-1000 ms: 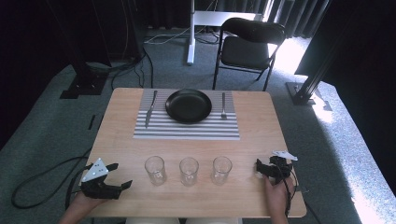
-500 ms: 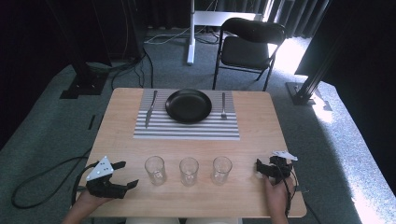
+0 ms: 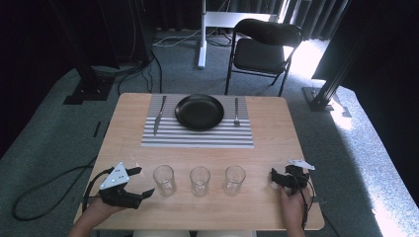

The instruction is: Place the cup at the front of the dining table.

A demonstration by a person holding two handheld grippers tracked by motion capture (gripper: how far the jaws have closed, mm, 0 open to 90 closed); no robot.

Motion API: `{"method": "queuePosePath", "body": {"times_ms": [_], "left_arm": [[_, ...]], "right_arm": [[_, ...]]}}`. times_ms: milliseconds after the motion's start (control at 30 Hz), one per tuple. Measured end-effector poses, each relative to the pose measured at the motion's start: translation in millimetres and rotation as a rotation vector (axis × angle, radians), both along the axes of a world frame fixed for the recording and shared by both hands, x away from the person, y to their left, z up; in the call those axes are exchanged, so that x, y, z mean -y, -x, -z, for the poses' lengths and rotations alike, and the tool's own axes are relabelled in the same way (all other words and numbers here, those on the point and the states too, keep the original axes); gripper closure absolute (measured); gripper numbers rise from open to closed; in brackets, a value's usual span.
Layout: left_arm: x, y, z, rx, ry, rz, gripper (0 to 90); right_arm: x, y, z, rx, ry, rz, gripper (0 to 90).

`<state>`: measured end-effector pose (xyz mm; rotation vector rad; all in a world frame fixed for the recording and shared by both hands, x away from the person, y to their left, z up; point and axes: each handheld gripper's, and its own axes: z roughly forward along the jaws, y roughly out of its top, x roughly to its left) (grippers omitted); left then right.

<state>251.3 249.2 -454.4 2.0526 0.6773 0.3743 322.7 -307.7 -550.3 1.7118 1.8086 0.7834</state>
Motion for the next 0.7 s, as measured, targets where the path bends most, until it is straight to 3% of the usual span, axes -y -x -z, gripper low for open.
{"method": "queuePosePath", "body": {"times_ms": [133, 700], "left_arm": [[8.1, -0.7, -3.9, 0.009, -0.029, 0.019, 13.0], [41.9, -9.2, -21.6, 0.042, -0.047, 0.1, 13.1]], "right_arm": [[0.0, 0.0, 0.0, 0.0, 0.0, 0.0, 12.0], [0.1, 0.0, 0.1, 0.001, 0.001, -0.001, 12.0]]}}
